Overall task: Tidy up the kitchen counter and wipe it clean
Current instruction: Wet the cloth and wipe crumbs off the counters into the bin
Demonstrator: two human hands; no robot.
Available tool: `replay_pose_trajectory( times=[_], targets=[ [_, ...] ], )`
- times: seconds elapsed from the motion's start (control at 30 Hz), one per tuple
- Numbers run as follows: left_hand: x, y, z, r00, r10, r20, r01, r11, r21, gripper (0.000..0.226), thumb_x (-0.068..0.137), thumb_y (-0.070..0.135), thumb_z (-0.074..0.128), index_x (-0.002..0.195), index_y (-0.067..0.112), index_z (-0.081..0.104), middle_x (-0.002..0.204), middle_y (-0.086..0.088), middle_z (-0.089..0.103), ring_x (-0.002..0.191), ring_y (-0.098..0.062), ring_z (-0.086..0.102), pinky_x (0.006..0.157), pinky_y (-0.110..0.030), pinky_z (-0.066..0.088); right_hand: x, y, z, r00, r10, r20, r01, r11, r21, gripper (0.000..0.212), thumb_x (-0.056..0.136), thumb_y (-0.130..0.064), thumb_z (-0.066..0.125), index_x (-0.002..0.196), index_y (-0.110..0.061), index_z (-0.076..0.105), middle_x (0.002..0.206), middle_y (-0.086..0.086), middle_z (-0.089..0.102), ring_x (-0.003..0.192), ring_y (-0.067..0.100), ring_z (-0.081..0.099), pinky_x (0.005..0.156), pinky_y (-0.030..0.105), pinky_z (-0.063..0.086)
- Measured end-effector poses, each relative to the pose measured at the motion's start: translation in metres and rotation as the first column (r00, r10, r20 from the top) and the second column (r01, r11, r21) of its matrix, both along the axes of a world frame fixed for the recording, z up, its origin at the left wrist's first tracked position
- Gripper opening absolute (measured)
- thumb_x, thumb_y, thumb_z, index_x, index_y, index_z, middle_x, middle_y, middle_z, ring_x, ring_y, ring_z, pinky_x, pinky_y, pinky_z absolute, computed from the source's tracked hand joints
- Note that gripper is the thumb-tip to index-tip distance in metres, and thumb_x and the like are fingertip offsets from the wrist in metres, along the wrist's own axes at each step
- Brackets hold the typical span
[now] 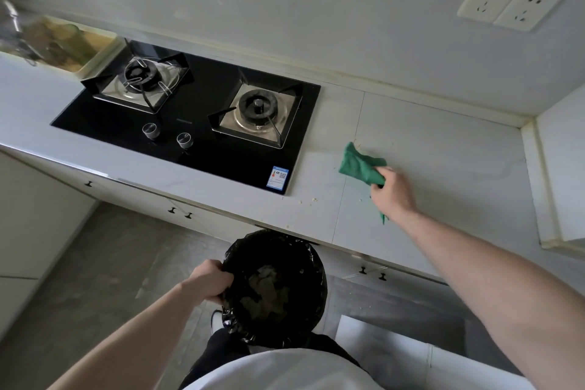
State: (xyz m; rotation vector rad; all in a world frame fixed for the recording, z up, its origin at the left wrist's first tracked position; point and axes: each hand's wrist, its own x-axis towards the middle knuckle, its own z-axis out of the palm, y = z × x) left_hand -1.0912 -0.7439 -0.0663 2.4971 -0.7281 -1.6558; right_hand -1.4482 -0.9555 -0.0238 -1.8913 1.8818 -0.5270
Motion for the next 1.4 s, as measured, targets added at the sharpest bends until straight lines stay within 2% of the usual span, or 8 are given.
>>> replay_pose_trajectory(
  times=[0.1,0.23,0.43,0.6,0.77,1.0,1.2,1.4],
  targets=[
    [0.000,-0.002,-0.002,1.000,0.004,-0.002,-0.004,1.000,-0.004,0.023,0.083,0.004,0.050,0.100,0.004,0.066,0.089,-0.017,0.075,0.062,-0.030,0.077,0.064,-0.040,0.066,0.009,-0.007,-0.013,0.995,0.012,-0.104,-0.002,0.995,0.097,0.038,0.085,-0.003,0.062,0.121,-0.012,0.071,0.120,0.009,0.072,0.110,0.035,0.064,0.087,0.034,0.051],
    [0.000,0.000,-0.003,1.000,-0.001,-0.006,0.001,1.000,0.008,0.023,0.082,0.004,0.051,0.100,0.003,0.066,0.090,-0.016,0.075,0.061,-0.030,0.076,0.063,-0.039,0.065,0.043,-0.002,-0.035,0.976,0.171,-0.137,-0.131,0.957,0.261,0.044,0.089,-0.001,0.057,0.130,-0.013,0.067,0.121,0.007,0.070,0.111,0.031,0.063,0.081,0.027,0.047],
    [0.007,0.004,-0.004,0.999,0.043,0.015,-0.043,0.999,0.010,0.021,0.084,0.002,0.052,0.100,0.003,0.066,0.093,-0.017,0.073,0.060,-0.029,0.076,0.053,-0.034,0.063,0.083,0.000,-0.052,0.922,0.275,-0.273,-0.181,0.928,0.324,0.064,0.089,0.001,0.057,0.150,-0.016,0.049,0.158,0.000,0.042,0.126,0.034,0.046,0.108,0.035,0.041],
    [0.016,0.009,-0.008,0.997,0.067,0.040,-0.068,0.997,0.020,0.015,0.084,0.003,0.056,0.094,0.004,0.066,0.088,-0.017,0.073,0.057,-0.029,0.075,0.051,-0.035,0.062,0.117,0.040,-0.059,0.891,0.405,-0.204,-0.329,0.887,0.323,0.069,0.089,0.008,0.047,0.151,-0.021,0.047,0.162,-0.004,0.036,0.128,0.035,0.040,0.114,0.037,0.038],
    [0.022,0.006,-0.006,0.998,0.046,0.043,-0.047,0.999,0.018,0.016,0.084,0.003,0.053,0.094,0.005,0.065,0.089,-0.018,0.072,0.054,-0.029,0.074,0.046,-0.030,0.057,0.130,0.085,-0.057,0.903,0.412,-0.123,-0.362,0.883,0.298,0.071,0.084,0.013,0.054,0.146,-0.021,0.054,0.156,-0.009,0.044,0.129,0.029,0.040,0.113,0.034,0.039],
    [0.028,0.008,-0.004,0.999,0.037,0.037,-0.037,0.999,0.004,0.014,0.085,0.004,0.053,0.093,0.004,0.065,0.082,-0.015,0.071,0.051,-0.026,0.072,0.046,-0.030,0.058,0.136,0.134,-0.038,0.830,0.555,0.066,-0.544,0.777,0.316,0.066,0.081,0.013,0.050,0.136,-0.021,0.064,0.145,-0.007,0.056,0.134,0.020,0.043,0.123,0.033,0.024],
    [0.038,0.014,-0.004,0.998,0.067,0.017,-0.067,0.998,0.012,0.017,0.085,0.005,0.052,0.094,0.005,0.066,0.086,-0.015,0.072,0.053,-0.027,0.074,0.047,-0.029,0.057,0.153,0.101,-0.031,0.906,0.412,0.097,-0.423,0.892,0.158,0.060,0.081,0.008,0.057,0.133,-0.020,0.067,0.141,-0.008,0.059,0.121,0.020,0.046,0.116,0.032,0.030],
    [0.056,0.012,-0.002,0.998,0.060,-0.014,-0.060,0.998,0.002,0.018,0.081,0.005,0.051,0.091,0.006,0.065,0.083,-0.013,0.072,0.056,-0.030,0.075,0.050,-0.031,0.060,0.195,0.088,-0.041,0.907,0.422,0.011,-0.403,0.857,0.322,0.062,0.089,0.002,0.056,0.147,-0.015,0.052,0.153,-0.003,0.046,0.128,0.030,0.044,0.116,0.032,0.030]
  ],
)
